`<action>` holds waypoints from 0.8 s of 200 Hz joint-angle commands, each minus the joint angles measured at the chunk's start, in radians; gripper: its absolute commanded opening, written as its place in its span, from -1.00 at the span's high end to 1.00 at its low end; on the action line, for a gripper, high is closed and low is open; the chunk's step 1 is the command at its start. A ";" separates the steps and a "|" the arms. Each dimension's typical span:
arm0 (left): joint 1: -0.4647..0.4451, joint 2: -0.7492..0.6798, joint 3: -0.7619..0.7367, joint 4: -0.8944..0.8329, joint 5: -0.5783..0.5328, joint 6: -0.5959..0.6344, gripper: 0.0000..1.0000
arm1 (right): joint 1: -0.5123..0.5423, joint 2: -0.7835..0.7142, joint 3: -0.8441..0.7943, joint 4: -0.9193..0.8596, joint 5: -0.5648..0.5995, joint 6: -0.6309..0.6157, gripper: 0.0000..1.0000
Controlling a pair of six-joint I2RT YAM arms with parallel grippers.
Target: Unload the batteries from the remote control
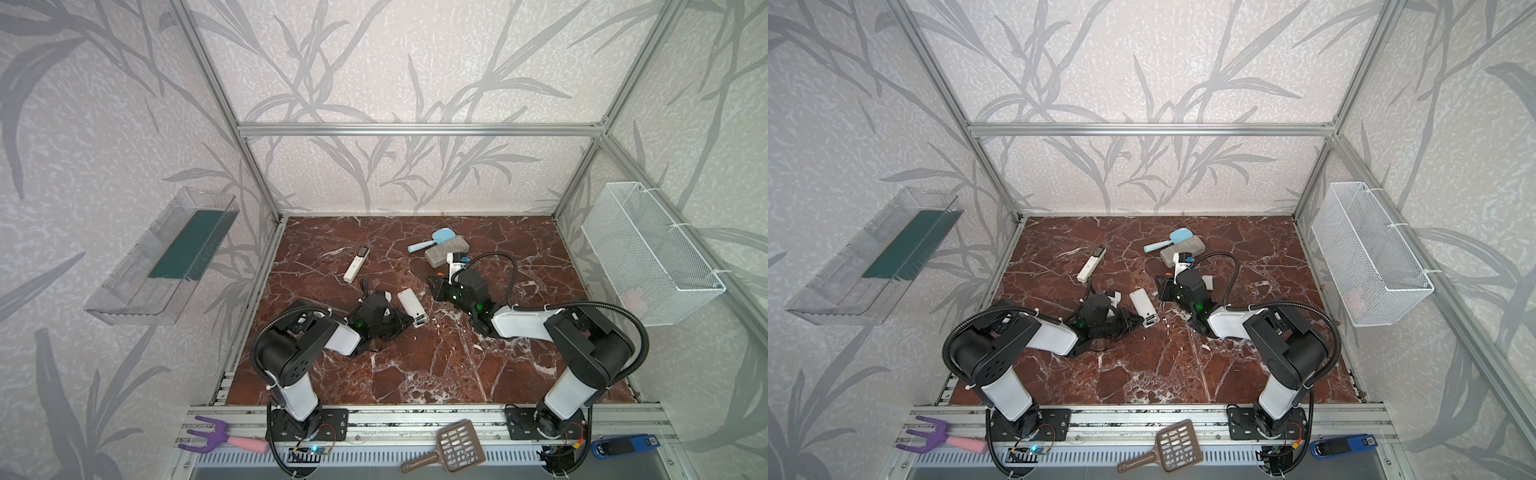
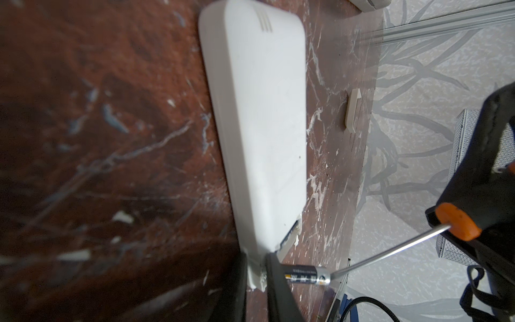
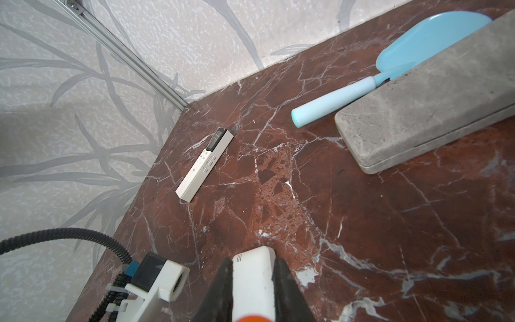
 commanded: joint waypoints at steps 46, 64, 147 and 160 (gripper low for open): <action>-0.010 0.034 0.012 -0.102 -0.006 0.008 0.68 | -0.014 -0.009 -0.056 0.006 0.002 -0.016 1.00; -0.010 0.033 0.012 -0.104 -0.008 0.008 0.68 | -0.015 -0.019 -0.061 0.006 0.005 -0.015 1.00; -0.010 -0.009 0.024 -0.159 -0.013 0.036 0.67 | -0.014 -0.101 -0.064 -0.109 0.043 -0.104 1.00; -0.009 -0.022 0.038 -0.190 -0.013 0.053 0.66 | -0.015 -0.128 -0.063 -0.135 0.050 -0.124 1.00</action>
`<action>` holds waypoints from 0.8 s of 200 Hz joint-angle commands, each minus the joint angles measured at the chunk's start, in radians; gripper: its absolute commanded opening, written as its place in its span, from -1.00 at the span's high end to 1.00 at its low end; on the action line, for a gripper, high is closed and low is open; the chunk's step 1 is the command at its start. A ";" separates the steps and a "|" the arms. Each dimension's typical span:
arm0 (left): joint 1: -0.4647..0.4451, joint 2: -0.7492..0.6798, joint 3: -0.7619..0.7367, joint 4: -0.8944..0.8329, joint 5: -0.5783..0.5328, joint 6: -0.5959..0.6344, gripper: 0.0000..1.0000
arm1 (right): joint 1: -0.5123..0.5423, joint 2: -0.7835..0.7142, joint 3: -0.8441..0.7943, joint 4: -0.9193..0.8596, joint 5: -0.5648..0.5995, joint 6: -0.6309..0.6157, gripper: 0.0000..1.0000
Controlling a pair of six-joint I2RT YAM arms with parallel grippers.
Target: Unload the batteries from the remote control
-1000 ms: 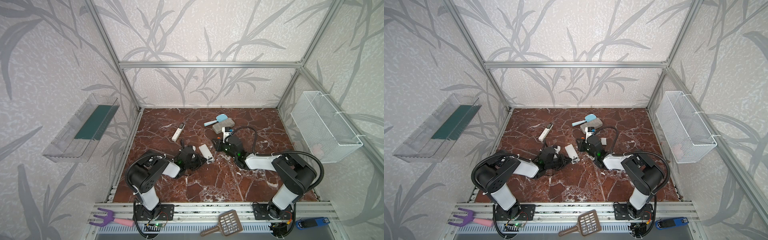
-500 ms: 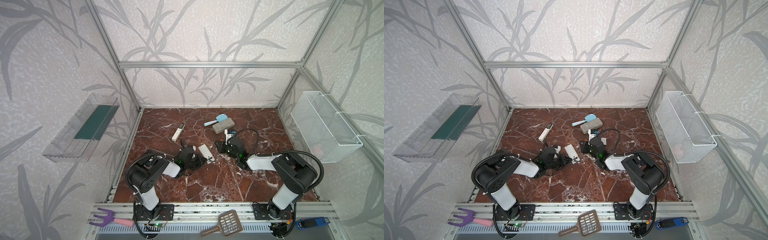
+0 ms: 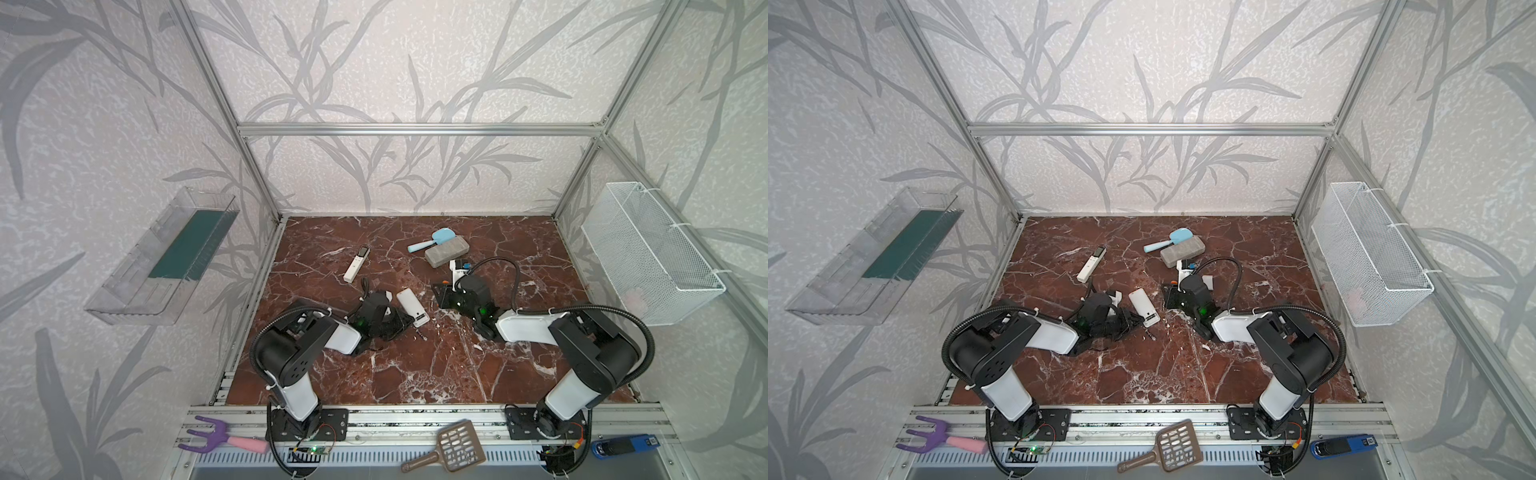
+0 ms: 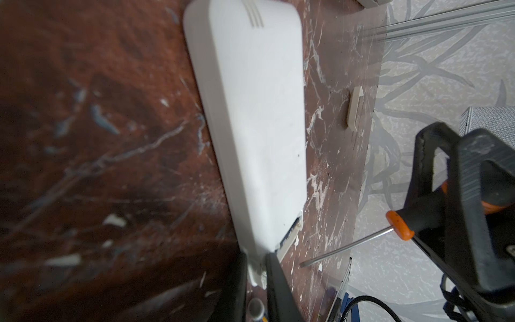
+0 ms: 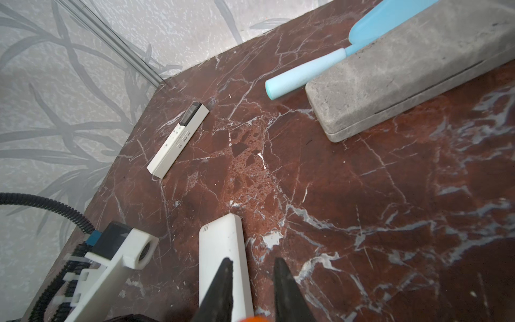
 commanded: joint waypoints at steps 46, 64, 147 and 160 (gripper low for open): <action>0.006 -0.086 0.082 -0.308 -0.026 0.127 0.49 | -0.003 -0.158 0.011 -0.134 0.041 -0.120 1.00; 0.010 -0.123 0.113 -0.389 -0.035 0.175 0.42 | 0.005 -0.179 0.021 -0.162 0.043 -0.138 1.00; 0.054 -0.272 0.165 -0.626 -0.093 0.328 0.35 | 0.131 -0.148 0.146 -0.254 0.112 -0.317 1.00; 0.060 -0.274 0.165 -0.633 -0.090 0.332 0.35 | 0.141 -0.120 0.170 -0.259 0.112 -0.328 1.00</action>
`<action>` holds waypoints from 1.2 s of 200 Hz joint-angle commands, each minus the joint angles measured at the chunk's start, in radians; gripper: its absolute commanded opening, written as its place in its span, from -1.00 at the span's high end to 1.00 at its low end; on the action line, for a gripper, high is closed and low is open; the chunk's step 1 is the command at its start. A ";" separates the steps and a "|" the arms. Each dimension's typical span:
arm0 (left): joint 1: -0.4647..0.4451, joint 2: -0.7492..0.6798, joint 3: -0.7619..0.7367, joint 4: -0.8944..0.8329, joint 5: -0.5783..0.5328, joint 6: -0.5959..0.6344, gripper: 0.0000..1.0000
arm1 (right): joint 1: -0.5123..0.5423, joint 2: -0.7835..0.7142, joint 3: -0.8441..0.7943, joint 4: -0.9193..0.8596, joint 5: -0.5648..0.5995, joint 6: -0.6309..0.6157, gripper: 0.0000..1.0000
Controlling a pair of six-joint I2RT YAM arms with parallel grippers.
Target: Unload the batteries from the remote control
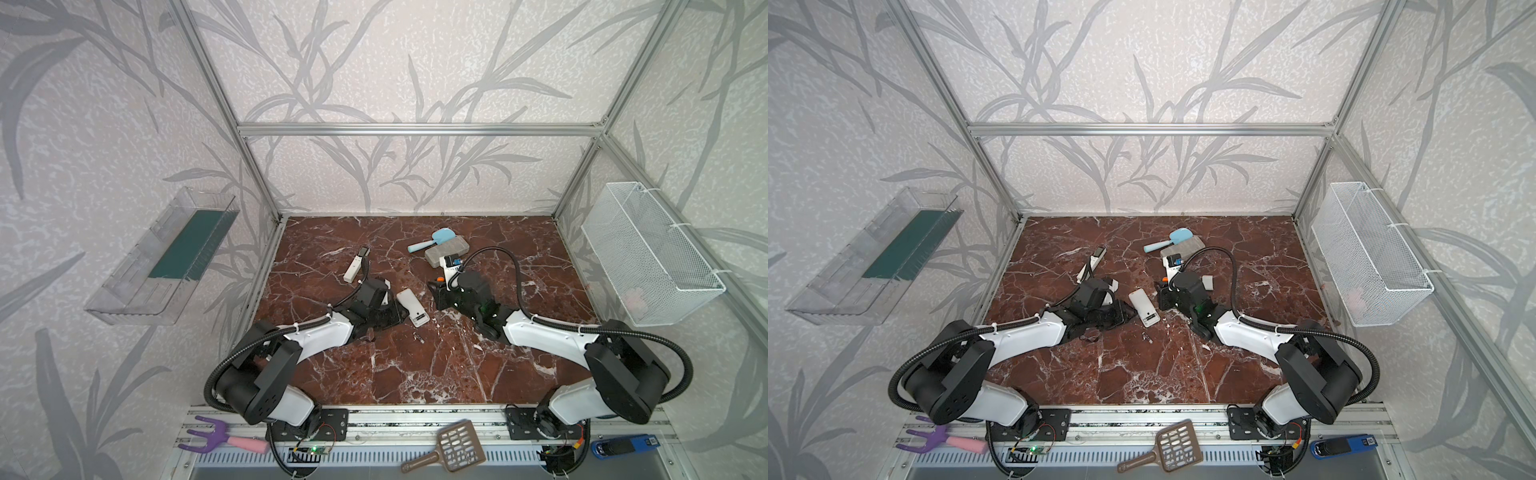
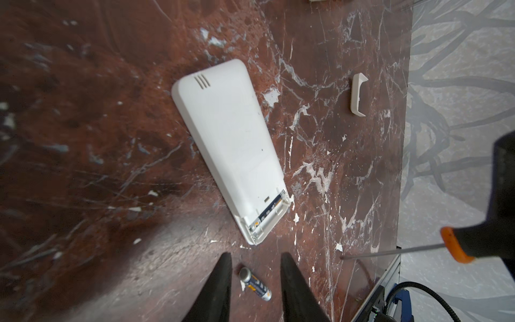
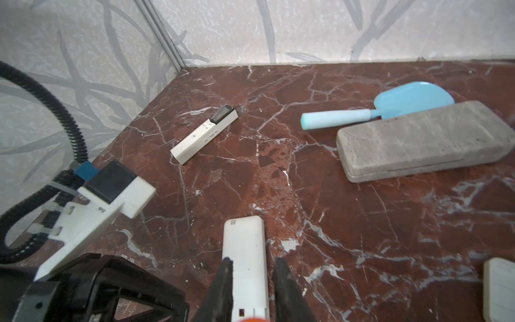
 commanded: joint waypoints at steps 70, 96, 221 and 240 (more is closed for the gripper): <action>0.024 0.048 0.022 -0.010 0.026 0.020 0.43 | 0.027 0.206 0.189 0.012 -0.081 -0.095 1.00; 0.024 0.084 0.022 0.047 0.055 -0.016 0.46 | 0.027 0.252 0.186 0.091 -0.087 -0.102 1.00; 0.052 0.290 0.101 0.217 0.165 -0.085 0.52 | 0.027 0.334 0.008 0.610 -0.125 -0.220 1.00; 0.054 0.303 0.119 0.209 0.158 -0.076 0.53 | 0.027 0.313 -0.003 0.584 -0.117 -0.230 1.00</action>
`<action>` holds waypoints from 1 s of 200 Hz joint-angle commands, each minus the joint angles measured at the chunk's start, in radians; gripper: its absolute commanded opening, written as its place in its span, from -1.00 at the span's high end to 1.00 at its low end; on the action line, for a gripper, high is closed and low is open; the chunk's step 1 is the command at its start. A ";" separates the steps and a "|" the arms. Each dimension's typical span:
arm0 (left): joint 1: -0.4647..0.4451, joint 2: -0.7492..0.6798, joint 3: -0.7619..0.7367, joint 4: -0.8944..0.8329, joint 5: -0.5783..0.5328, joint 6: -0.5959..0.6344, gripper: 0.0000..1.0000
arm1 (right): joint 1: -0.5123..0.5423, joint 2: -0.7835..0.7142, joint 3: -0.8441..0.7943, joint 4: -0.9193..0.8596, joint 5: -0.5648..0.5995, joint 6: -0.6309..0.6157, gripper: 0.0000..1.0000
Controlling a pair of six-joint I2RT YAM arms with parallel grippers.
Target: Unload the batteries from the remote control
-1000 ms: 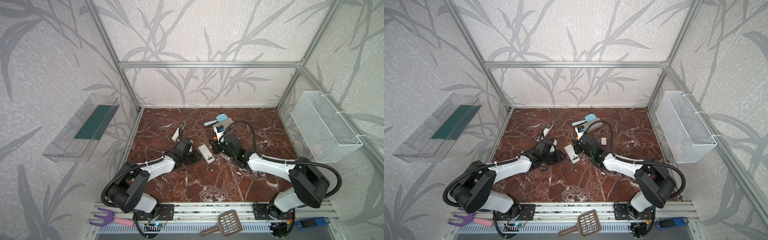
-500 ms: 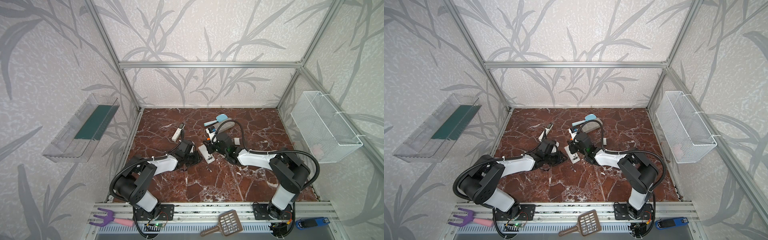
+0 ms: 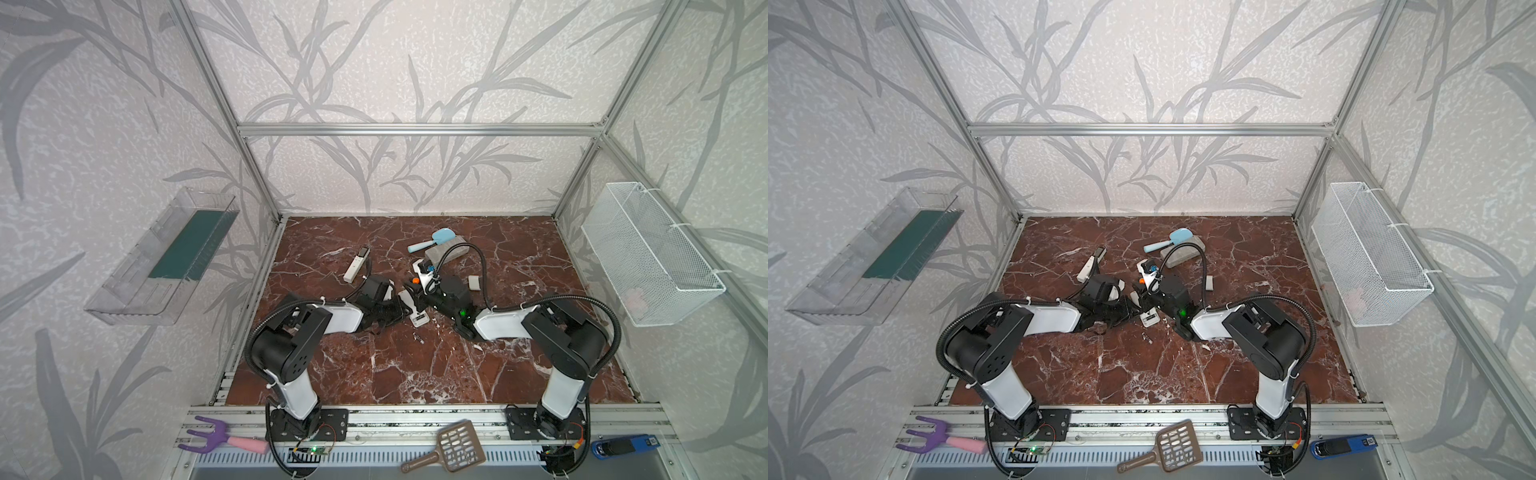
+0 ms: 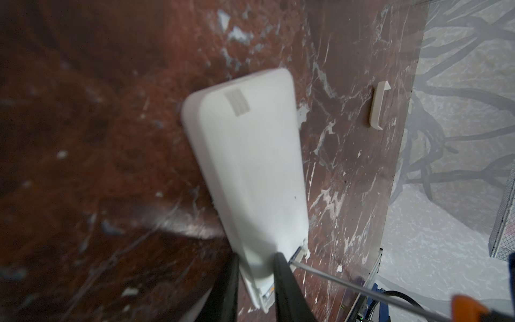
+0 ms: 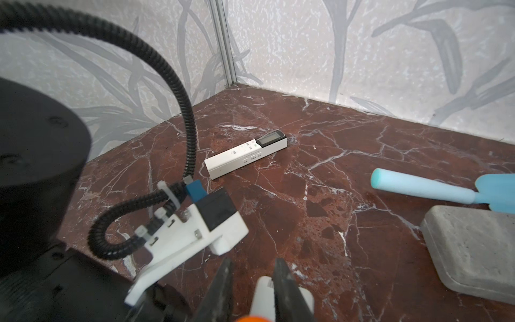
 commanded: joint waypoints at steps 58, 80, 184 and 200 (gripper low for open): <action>0.013 0.030 0.062 -0.009 0.010 0.020 0.54 | 0.003 -0.042 -0.054 0.099 -0.006 -0.049 1.00; 0.011 0.020 0.050 -0.011 0.009 0.020 0.54 | 0.003 -0.041 -0.060 0.104 -0.018 -0.048 1.00; 0.011 -0.128 -0.019 -0.104 -0.015 0.046 0.54 | 0.003 -0.037 -0.090 0.068 -0.101 -0.175 1.00; 0.004 -0.145 -0.043 -0.091 -0.007 0.024 0.54 | 0.003 -0.037 -0.096 0.067 -0.117 -0.198 1.00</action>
